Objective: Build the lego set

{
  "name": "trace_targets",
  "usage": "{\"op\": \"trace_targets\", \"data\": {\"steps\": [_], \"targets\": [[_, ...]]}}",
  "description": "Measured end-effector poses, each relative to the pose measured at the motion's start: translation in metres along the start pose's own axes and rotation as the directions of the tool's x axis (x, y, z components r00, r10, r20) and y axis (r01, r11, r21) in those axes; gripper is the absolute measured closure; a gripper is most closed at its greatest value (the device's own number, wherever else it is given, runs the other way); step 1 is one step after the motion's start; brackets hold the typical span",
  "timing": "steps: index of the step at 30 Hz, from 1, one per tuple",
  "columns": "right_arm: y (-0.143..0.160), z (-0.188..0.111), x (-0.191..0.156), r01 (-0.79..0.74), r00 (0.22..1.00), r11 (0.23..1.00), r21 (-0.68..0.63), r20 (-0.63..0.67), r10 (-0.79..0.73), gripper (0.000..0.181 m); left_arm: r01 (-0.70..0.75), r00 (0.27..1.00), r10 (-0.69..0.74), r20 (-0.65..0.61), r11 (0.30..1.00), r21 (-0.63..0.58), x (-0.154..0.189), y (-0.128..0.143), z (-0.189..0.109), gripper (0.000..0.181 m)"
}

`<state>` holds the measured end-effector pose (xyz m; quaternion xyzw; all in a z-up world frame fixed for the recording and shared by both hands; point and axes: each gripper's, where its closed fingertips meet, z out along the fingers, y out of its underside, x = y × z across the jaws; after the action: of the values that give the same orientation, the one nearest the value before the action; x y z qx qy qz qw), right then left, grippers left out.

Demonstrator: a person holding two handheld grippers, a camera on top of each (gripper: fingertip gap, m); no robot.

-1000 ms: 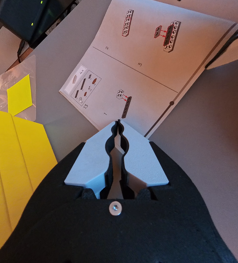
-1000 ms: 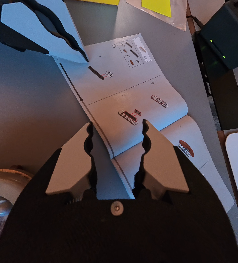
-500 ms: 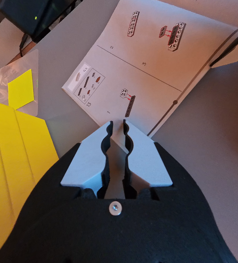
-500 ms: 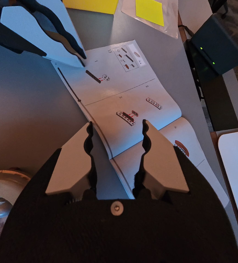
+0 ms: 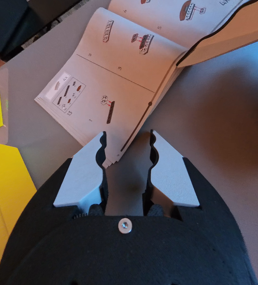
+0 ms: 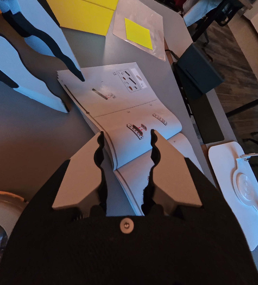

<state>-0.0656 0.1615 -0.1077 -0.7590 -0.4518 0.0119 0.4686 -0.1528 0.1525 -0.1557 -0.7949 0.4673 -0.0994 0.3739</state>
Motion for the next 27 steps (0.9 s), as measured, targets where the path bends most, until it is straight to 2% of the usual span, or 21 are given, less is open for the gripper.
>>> {"op": "trace_targets", "data": {"steps": [4, 9, 15, 18, 24, 26, 27], "targets": [[0.003, -0.005, 0.008, -0.007, 0.999, 1.0, -0.003, -0.041, 0.007, 0.122, 0.014, 0.999, -0.014, 0.032, 1.0, 0.013, -0.009, -0.001, 0.001, 0.132], [0.01, -0.011, 0.014, -0.021, 0.998, 1.0, -0.012, -0.065, 0.02, 0.125, 0.021, 0.999, -0.023, 0.029, 0.998, 0.06, -0.012, -0.009, 0.0, 0.158], [0.005, -0.008, -0.001, 0.02, 1.0, 1.0, -0.009, -0.015, -0.02, 0.122, 0.024, 0.999, -0.028, 0.03, 0.994, 0.109, -0.013, -0.019, 0.0, 0.17], [-0.001, 0.0, -0.009, 0.052, 0.999, 0.999, -0.015, 0.0, -0.052, 0.122, 0.001, 0.998, -0.013, 0.068, 0.985, 0.174, -0.018, -0.031, -0.005, 0.181], [-0.023, 0.017, -0.025, 0.056, 0.998, 0.998, -0.007, 0.044, -0.055, 0.123, -0.028, 0.998, 0.009, 0.06, 0.946, 0.322, -0.01, -0.059, -0.028, 0.181], [-0.023, 0.021, -0.017, 0.081, 0.997, 0.996, -0.041, -0.007, -0.082, 0.133, -0.036, 0.997, 0.012, 0.071, 0.933, 0.358, -0.01, -0.064, -0.033, 0.181], [-0.023, 0.021, -0.01, 0.091, 0.995, 0.994, -0.052, -0.04, -0.093, 0.149, -0.033, 0.997, 0.003, 0.079, 0.924, 0.381, -0.011, -0.067, -0.037, 0.179]]}}
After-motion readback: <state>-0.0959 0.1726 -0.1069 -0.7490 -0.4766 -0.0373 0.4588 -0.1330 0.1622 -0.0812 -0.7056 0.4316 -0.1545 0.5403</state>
